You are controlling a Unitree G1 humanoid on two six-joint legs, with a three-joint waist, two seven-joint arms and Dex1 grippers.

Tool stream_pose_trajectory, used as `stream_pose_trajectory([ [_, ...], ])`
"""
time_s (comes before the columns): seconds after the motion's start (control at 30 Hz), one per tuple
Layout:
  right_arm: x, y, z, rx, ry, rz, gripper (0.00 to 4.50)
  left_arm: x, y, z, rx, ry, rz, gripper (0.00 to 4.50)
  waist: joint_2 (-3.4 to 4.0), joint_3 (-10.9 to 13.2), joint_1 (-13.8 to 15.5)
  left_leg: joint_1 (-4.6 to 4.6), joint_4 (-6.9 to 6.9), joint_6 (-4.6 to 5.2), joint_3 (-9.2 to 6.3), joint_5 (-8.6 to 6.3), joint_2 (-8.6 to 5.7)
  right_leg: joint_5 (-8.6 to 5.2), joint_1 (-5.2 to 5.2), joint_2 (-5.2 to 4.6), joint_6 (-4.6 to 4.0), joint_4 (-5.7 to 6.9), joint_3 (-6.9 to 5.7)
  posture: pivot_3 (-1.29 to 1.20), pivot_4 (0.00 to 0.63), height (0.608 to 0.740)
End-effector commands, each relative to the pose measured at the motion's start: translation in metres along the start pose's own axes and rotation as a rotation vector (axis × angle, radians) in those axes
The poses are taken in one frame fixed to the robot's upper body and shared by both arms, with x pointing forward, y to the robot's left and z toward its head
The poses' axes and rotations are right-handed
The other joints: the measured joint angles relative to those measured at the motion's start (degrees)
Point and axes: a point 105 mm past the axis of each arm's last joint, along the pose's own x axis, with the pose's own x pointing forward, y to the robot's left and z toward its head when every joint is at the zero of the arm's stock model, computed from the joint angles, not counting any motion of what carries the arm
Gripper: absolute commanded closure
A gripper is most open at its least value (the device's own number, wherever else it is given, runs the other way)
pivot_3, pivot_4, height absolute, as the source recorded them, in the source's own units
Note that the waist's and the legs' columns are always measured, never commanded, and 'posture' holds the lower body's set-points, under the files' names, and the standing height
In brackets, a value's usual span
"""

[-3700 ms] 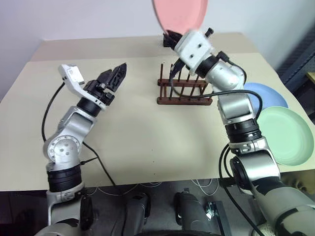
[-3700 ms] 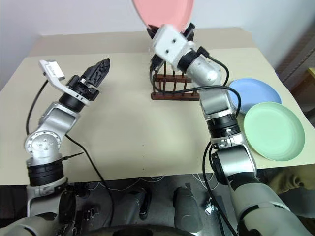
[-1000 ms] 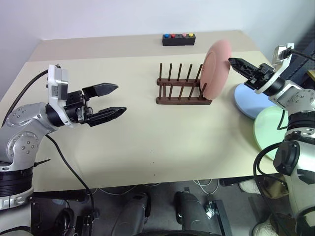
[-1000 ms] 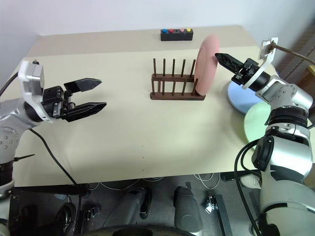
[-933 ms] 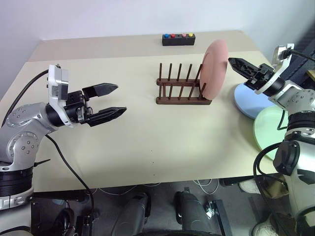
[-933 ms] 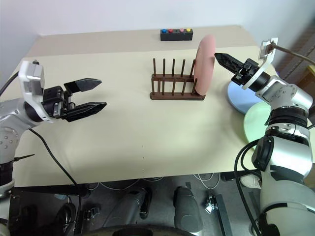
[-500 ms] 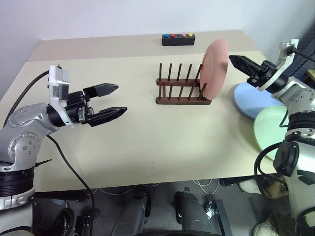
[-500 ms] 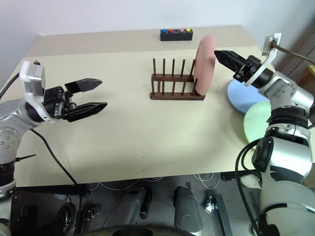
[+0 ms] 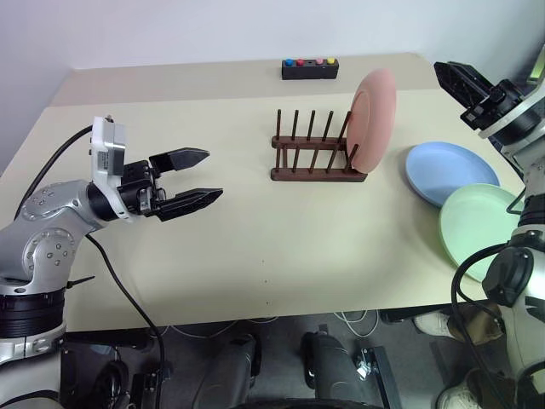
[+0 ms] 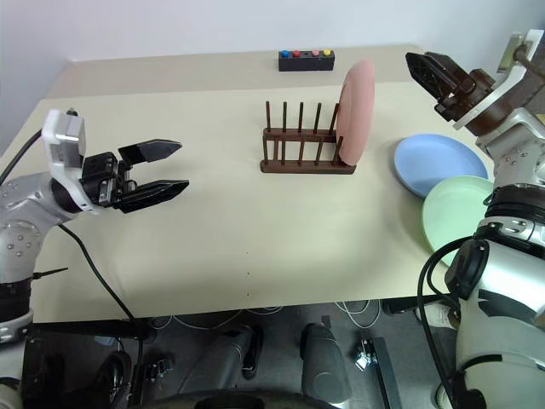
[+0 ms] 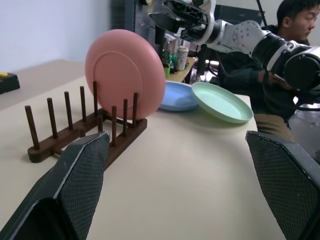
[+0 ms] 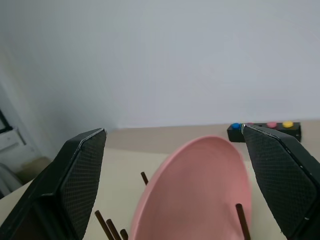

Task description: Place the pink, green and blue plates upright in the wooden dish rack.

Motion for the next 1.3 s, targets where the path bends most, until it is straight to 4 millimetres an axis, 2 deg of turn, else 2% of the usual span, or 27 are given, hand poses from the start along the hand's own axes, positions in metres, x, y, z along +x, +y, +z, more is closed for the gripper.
stream_pose_trajectory([
  [0.03, -0.003, 0.005, 0.020, -0.061, -0.054, 0.008, 0.06, 0.003, 0.000, 0.008, 0.044, -0.016, -0.019, 0.00, 0.01, 0.0, -0.1, 0.00, 0.00, 0.00, 0.00, 0.00, 0.00, 0.00, 0.00, 0.00, 0.00, 0.00, 0.00, 0.00, 0.150, 0.740],
  [0.3, -0.019, -0.009, 0.013, -0.183, 0.101, -0.088, 0.06, 0.004, -0.007, -0.001, 0.012, 0.040, -0.071, 0.00, 0.01, 0.0, 0.0, 0.00, 0.00, 0.00, 0.04, 0.00, 0.01, 0.01, 0.00, 0.00, 0.01, 0.00, 0.00, 0.00, 0.150, 0.740],
  [0.4, -0.032, -0.013, 0.007, -0.269, 0.237, -0.141, 0.06, 0.006, -0.012, -0.008, 0.012, 0.080, -0.110, 0.00, 0.02, 0.0, 0.2, 0.00, 0.00, 0.00, 0.04, 0.00, 0.00, 0.01, 0.00, -0.01, 0.01, 0.00, 0.00, 0.00, 0.150, 0.740],
  [0.47, -0.043, -0.011, 0.011, -0.243, 0.277, -0.169, 0.06, 0.008, -0.014, -0.014, 0.022, 0.105, -0.143, 0.00, 0.04, 0.0, 0.1, 0.00, 0.01, 0.00, 0.05, 0.00, 0.00, 0.01, 0.01, -0.01, 0.01, 0.00, 0.00, 0.00, 0.150, 0.740],
  [0.57, -0.066, -0.008, 0.007, -0.257, 0.417, -0.226, 0.06, 0.015, -0.015, -0.019, 0.050, 0.116, -0.188, 0.00, 0.09, 0.0, 0.3, 0.00, 0.00, 0.01, 0.05, 0.00, 0.01, 0.00, 0.00, -0.02, 0.01, 0.00, 0.01, 0.00, 0.150, 0.740],
  [0.77, -0.103, 0.003, 0.002, -0.237, 0.554, -0.323, 0.06, 0.033, -0.009, -0.027, 0.069, 0.097, -0.249, 0.00, 0.20, -0.1, 0.3, 0.00, 0.07, 0.08, 0.07, -0.04, 0.01, 0.00, 0.04, -0.04, 0.01, -0.01, 0.01, 0.00, 0.150, 0.740],
  [0.9, -0.126, 0.013, -0.010, -0.235, 0.657, -0.369, 0.06, 0.044, -0.007, -0.033, 0.090, 0.092, -0.284, 0.00, 0.24, -0.1, 0.3, 0.00, 0.08, 0.12, 0.10, -0.07, 0.02, 0.00, 0.04, -0.05, 0.01, -0.02, 0.01, 0.00, 0.150, 0.740],
  [1.03, -0.141, 0.035, -0.024, -0.214, 0.753, -0.351, 0.06, 0.052, -0.005, -0.034, 0.087, 0.074, -0.310, 0.00, 0.26, -0.1, 0.3, -0.01, 0.12, 0.14, 0.10, -0.07, 0.02, 0.01, 0.05, -0.06, 0.02, -0.01, 0.01, 0.00, 0.150, 0.740],
  [1.13, -0.155, 0.041, -0.036, -0.251, 0.856, -0.382, 0.06, 0.056, -0.004, -0.037, 0.089, 0.069, -0.326, 0.00, 0.28, -0.2, 0.4, -0.01, 0.15, 0.17, 0.11, -0.09, 0.02, 0.01, 0.08, -0.06, 0.03, -0.02, 0.00, 0.00, 0.150, 0.740],
  [1.23, -0.158, 0.054, -0.050, -0.213, 0.889, -0.361, 0.06, 0.061, -0.003, -0.038, 0.086, 0.057, -0.333, 0.00, 0.27, -0.2, 0.4, -0.01, 0.18, 0.20, 0.12, -0.10, 0.02, 0.01, 0.10, -0.07, 0.04, -0.03, 0.00, 0.00, 0.150, 0.740],
  [1.3, -0.162, 0.055, -0.056, -0.210, 0.902, -0.380, 0.06, 0.063, -0.002, -0.039, 0.088, 0.054, -0.337, 0.00, 0.26, -0.2, 0.5, -0.01, 0.19, 0.20, 0.11, -0.11, 0.03, 0.01, 0.10, -0.07, 0.05, -0.03, 0.00, 0.00, 0.150, 0.740],
])
